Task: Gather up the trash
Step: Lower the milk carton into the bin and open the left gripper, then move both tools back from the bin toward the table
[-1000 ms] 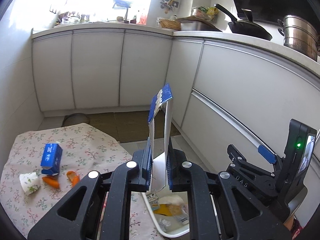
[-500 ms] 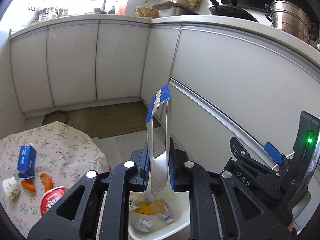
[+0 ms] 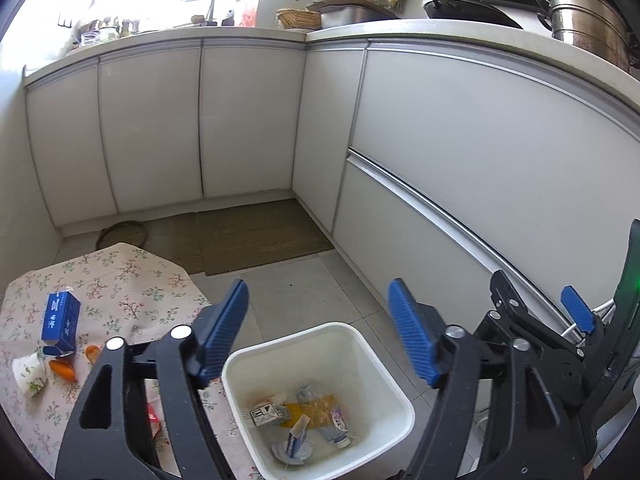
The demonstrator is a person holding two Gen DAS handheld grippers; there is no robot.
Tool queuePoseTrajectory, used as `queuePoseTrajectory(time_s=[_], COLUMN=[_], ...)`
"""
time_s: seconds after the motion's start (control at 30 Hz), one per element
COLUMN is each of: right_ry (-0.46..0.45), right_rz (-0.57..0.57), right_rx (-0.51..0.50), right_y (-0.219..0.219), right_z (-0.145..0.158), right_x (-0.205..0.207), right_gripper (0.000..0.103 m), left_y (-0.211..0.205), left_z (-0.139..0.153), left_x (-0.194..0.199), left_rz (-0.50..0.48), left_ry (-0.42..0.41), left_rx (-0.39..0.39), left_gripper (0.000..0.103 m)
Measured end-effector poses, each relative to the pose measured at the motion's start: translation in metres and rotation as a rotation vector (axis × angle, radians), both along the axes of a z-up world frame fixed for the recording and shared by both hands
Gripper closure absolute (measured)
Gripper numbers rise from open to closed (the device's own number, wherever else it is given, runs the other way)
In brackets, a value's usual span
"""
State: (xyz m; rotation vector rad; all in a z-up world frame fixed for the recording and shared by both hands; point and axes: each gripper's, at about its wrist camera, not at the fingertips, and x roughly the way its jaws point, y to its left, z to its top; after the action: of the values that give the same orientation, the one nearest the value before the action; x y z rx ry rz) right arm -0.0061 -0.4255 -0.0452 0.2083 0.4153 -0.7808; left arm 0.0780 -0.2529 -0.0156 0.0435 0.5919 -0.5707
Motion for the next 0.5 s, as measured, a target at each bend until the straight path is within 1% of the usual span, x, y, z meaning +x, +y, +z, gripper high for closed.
queuePoseTrajectory(time_s=[0.03, 0.13, 0.2, 0.3, 0.5], right_ry=[-0.007, -0.034, -0.057, -0.075, -0.065], right_rz=[0.004, 0.02, 0.034, 0.057, 0.13], right_rx=[0.0, 0.01, 0.006, -0.021, -0.053], right_y=[0.002, 0.008, 0.015, 0.027, 0.058], right_z=[0.0, 0.003, 0.006, 0.009, 0.013], right_x=[-0.002, -0.005, -0.007, -0.007, 0.006], right_gripper=[0.007, 0.007, 0.007, 0.007, 0.007], left_y=[0.002, 0.009, 0.015, 0.023, 0.052], left_z=[0.001, 0.002, 0.003, 0.002, -0.003], left_x=[0.0, -0.001, 0.0, 0.004, 0.016], left_rz=[0.015, 0.072, 0.111, 0.153, 0.216], left_ry=[-0.009, -0.047, -0.062, -0.062, -0.04], left_rx=[0.006, 0.025, 0.034, 0.049, 0.062], left_gripper=[0.022, 0.012, 0.01, 0.009, 0.007])
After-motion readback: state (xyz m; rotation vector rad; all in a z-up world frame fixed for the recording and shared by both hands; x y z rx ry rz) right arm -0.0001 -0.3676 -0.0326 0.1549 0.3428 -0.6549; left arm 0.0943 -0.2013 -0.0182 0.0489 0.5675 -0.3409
